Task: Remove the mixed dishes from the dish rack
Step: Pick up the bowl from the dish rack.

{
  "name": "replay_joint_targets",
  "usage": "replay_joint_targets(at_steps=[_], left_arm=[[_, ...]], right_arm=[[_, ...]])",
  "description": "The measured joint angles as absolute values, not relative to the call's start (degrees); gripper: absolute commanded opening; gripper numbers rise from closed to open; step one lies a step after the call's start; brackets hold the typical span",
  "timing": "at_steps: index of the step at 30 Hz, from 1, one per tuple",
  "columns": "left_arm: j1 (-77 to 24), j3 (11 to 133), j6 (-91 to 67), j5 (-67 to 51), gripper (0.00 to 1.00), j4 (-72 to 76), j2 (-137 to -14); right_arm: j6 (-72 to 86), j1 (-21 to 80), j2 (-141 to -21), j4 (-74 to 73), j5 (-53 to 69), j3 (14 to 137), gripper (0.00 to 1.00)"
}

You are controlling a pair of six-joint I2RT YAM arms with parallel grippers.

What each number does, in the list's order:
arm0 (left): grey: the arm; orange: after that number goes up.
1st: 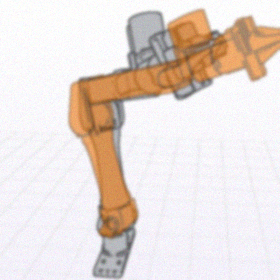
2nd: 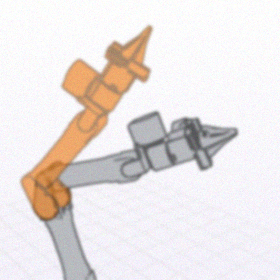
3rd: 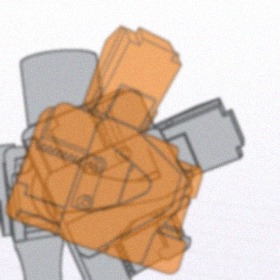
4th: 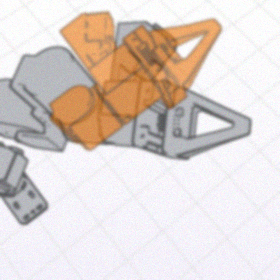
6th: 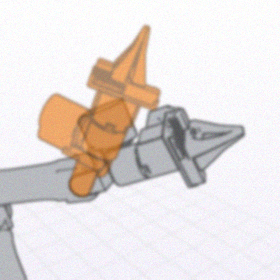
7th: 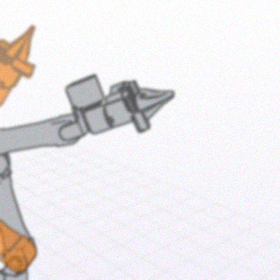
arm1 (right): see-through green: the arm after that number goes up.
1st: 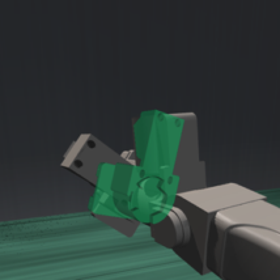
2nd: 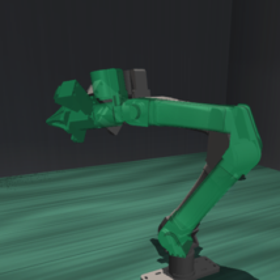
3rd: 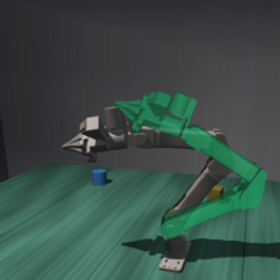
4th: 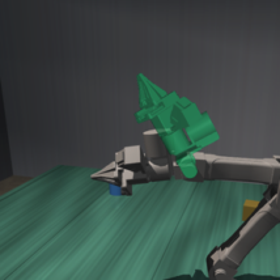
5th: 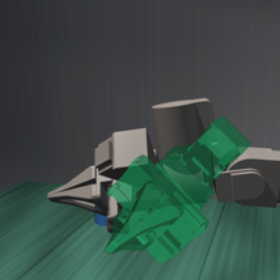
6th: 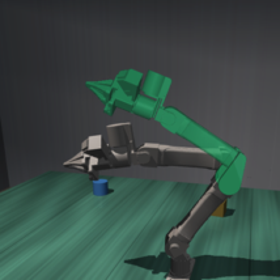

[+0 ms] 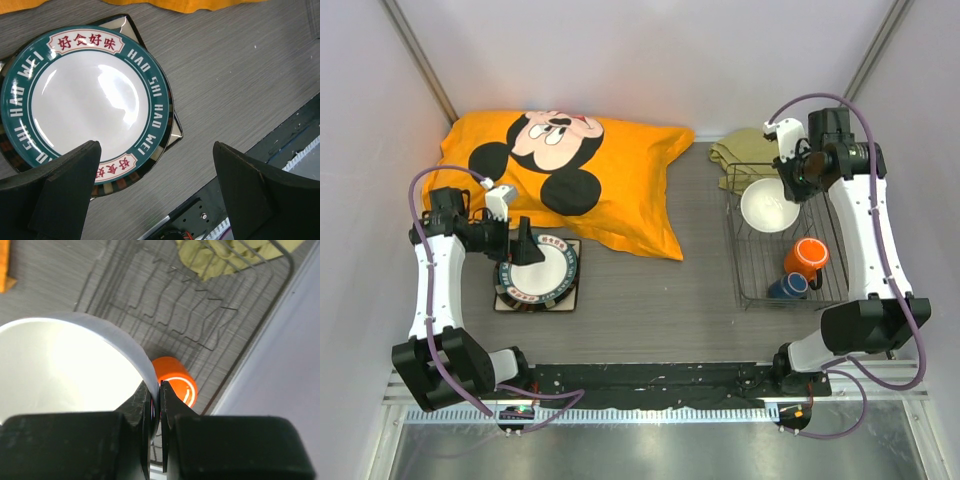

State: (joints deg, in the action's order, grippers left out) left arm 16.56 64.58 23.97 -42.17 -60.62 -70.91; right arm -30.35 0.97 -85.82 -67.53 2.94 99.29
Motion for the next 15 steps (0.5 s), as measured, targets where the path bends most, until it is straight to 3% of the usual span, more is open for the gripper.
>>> replay_joint_targets(at_steps=[6,15], left_arm=[[16.34,64.60,21.34,-44.64,1.00,-59.37,-71.02],[14.66,64.58,16.49,-45.08,1.00,-55.29,-71.96]], right_arm=[[-27.75,6.04,-84.68,-70.43,6.81,100.14,0.01],[-23.55,27.73,-84.49,-67.40,3.42,97.32,0.01]])
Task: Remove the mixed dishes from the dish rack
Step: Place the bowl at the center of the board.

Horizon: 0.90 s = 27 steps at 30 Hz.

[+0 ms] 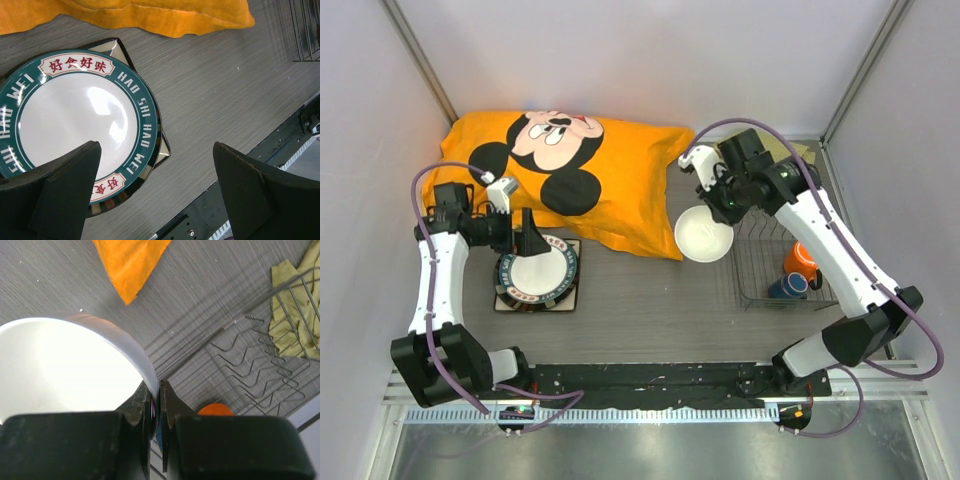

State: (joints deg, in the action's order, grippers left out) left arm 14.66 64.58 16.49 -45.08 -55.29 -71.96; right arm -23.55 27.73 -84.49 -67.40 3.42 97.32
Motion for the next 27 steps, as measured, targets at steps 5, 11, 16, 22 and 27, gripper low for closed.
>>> replay_joint_targets(at_steps=[5,11,16,22,27], left_arm=[[14.48,64.58,15.16,-44.62,1.00,-53.54,-72.93],[14.48,64.55,14.02,-43.35,1.00,-51.05,-74.17],[14.48,64.49,13.43,-42.57,1.00,-49.32,-74.65],[14.46,64.49,12.73,-42.46,1.00,-48.21,-76.14],[14.48,64.49,12.38,-42.46,1.00,-47.44,-76.44]], right_arm=[[-22.94,32.10,-87.50,-64.66,2.31,96.57,0.01],[-22.76,35.90,-95.18,-59.77,2.33,95.77,0.01],[-22.31,38.94,-102.17,-55.53,2.57,95.77,0.01],[-21.63,41.58,-107.18,-51.37,3.33,95.79,0.01],[-20.60,42.81,-110.04,-48.49,4.86,96.36,0.01]])
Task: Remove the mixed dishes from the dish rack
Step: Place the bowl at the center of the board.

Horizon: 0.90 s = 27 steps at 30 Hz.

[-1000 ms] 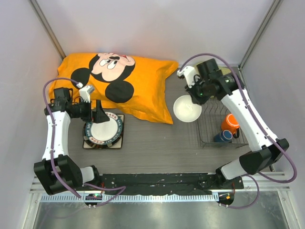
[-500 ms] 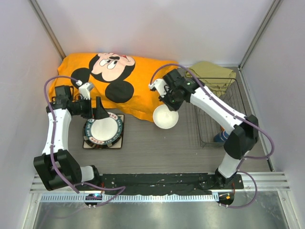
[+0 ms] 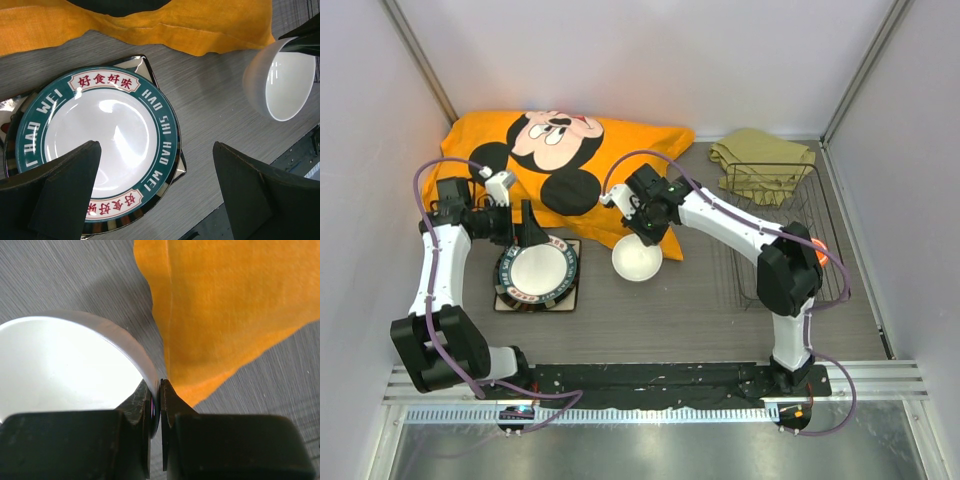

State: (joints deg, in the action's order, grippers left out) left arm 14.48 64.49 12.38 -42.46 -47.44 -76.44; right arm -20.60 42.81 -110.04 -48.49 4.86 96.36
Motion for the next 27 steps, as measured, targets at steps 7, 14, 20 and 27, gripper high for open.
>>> replay_joint_targets(at_steps=[7,14,20,27], left_arm=[[14.46,63.88,12.49,-42.28,1.00,-46.92,-76.44],[14.37,63.18,12.99,-41.63,1.00,-46.92,-76.42],[14.37,63.13,13.89,-41.60,1.00,-46.92,-76.44],[14.37,63.13,14.00,-41.58,1.00,-46.92,-76.44]], right_arm=[[-19.49,43.94,-115.72,-46.22,7.64,98.39,0.01],[-19.33,44.58,-120.57,-45.84,8.67,101.34,0.01],[-19.35,44.64,-124.09,-45.60,9.47,106.04,0.01],[-19.33,44.69,-127.48,-45.47,9.89,109.16,0.01]])
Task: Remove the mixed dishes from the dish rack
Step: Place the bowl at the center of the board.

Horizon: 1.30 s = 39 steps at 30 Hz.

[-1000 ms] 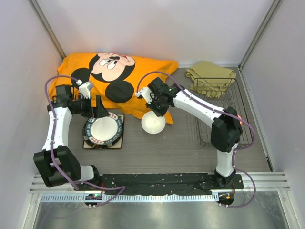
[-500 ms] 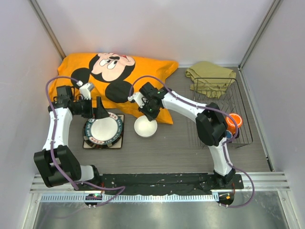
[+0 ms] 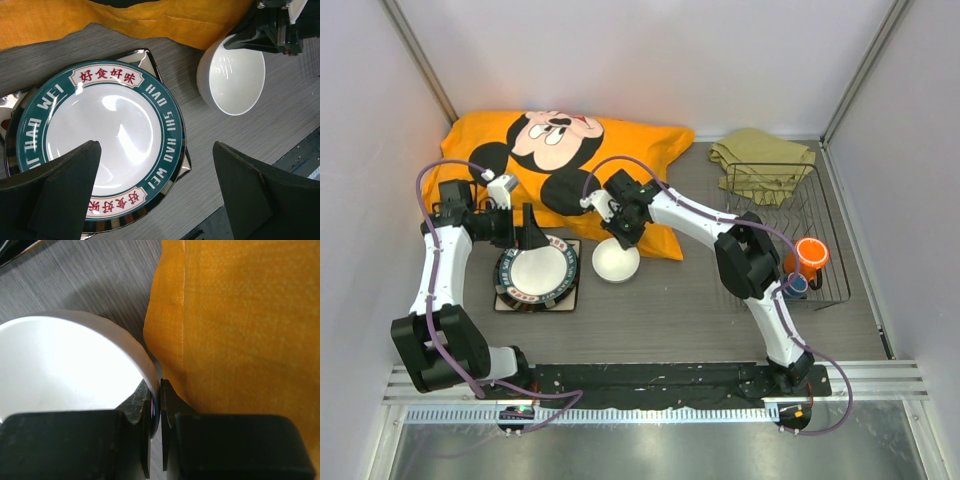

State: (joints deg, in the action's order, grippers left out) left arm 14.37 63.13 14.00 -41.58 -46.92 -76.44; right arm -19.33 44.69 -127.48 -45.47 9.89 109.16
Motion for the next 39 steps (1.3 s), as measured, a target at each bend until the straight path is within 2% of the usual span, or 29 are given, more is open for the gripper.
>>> replay_joint_targets(at_steps=[10,16,19,20,29,39], left_arm=[[14.37,63.13,14.70,-41.60,1.00,-47.07,-76.44],[14.37,63.13,15.44,-41.60,1.00,-47.33,-76.44],[14.37,63.13,15.49,-41.60,1.00,-47.42,-76.44],[14.37,63.13,15.49,-41.60,1.00,-47.42,-76.44],[14.37,63.11,15.49,-41.65,1.00,-47.46,-76.44],[14.37,63.09,15.46,-42.24,1.00,-47.66,-76.44]], right_arm=[[-19.33,44.80,-131.72,-46.81,10.70,115.33,0.04],[-19.33,44.86,-132.51,-47.79,10.66,116.75,0.19],[-19.38,44.91,-132.51,-47.94,10.50,116.75,0.29],[-19.51,44.91,-132.51,-48.07,10.33,116.73,0.35],[-19.79,44.93,-132.25,-48.53,9.61,115.44,0.48],[-19.73,45.28,-124.70,-50.17,6.28,112.16,0.55]])
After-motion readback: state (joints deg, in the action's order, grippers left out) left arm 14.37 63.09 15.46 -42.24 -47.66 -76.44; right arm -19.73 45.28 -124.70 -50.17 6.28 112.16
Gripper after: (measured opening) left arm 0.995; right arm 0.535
